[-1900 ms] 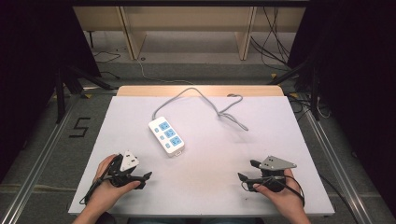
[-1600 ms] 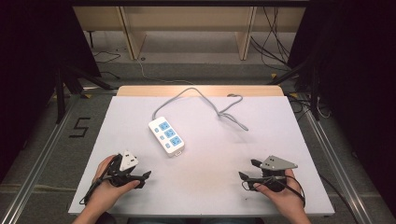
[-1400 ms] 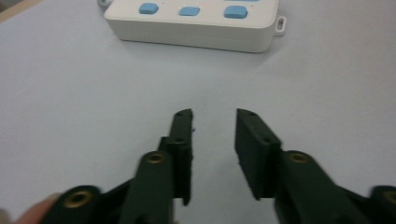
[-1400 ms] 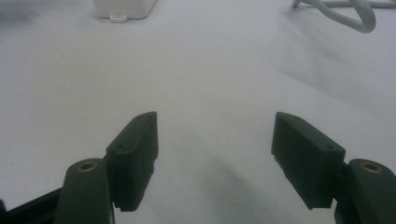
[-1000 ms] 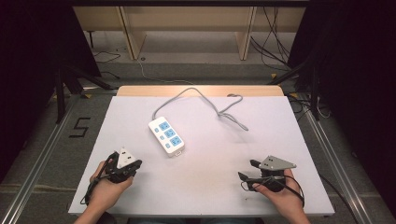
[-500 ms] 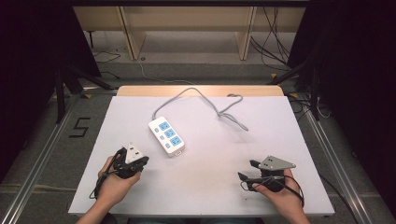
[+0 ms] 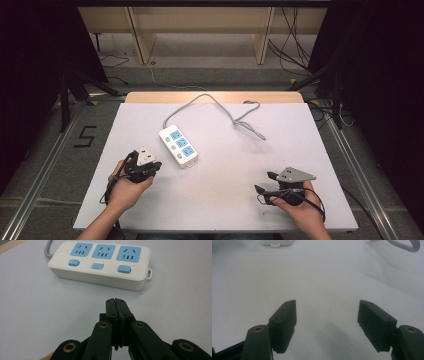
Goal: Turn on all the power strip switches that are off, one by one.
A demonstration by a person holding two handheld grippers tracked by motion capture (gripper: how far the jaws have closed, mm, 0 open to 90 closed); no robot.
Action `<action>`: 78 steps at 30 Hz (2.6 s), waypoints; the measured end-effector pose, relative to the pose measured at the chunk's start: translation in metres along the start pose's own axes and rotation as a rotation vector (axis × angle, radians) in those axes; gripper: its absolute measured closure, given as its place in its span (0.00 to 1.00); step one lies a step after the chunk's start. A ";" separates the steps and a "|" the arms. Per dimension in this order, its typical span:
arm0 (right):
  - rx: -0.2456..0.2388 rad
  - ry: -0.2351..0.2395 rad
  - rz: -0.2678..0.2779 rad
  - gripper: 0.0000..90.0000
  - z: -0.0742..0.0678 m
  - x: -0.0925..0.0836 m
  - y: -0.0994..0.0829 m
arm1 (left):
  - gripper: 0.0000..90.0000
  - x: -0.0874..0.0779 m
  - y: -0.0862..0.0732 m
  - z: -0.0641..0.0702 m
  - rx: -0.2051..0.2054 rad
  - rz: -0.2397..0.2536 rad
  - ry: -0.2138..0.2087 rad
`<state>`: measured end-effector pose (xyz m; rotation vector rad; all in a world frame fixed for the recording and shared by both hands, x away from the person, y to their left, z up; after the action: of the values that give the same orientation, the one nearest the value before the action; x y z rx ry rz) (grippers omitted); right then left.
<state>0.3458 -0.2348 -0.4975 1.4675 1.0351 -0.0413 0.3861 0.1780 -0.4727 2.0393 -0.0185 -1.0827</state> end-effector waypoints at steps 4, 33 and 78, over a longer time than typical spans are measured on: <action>0.000 0.000 0.000 0.36 0.000 0.000 0.000 | 1.00 0.004 0.007 -0.001 0.011 0.002 -0.002; 0.001 0.005 -0.001 0.36 -0.002 0.000 -0.001 | 1.00 0.039 0.032 -0.049 -0.053 -0.061 0.006; -0.005 0.015 -0.009 0.36 -0.004 0.001 -0.001 | 1.00 0.091 0.061 -0.079 -0.033 -0.210 -0.001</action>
<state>0.3438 -0.2310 -0.4984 1.4600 1.0535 -0.0342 0.5189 0.1553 -0.4706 2.0445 0.2155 -1.2040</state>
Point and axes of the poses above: each handheld gripper's, and its own axes: x roughly forward along the jaws, y roughly out of its top, z roughly to its right, the point moved 3 cm from there along x, roughly forward along the jaws, and after that the axes turned 15 degrees about x, right-handed, at the moved point
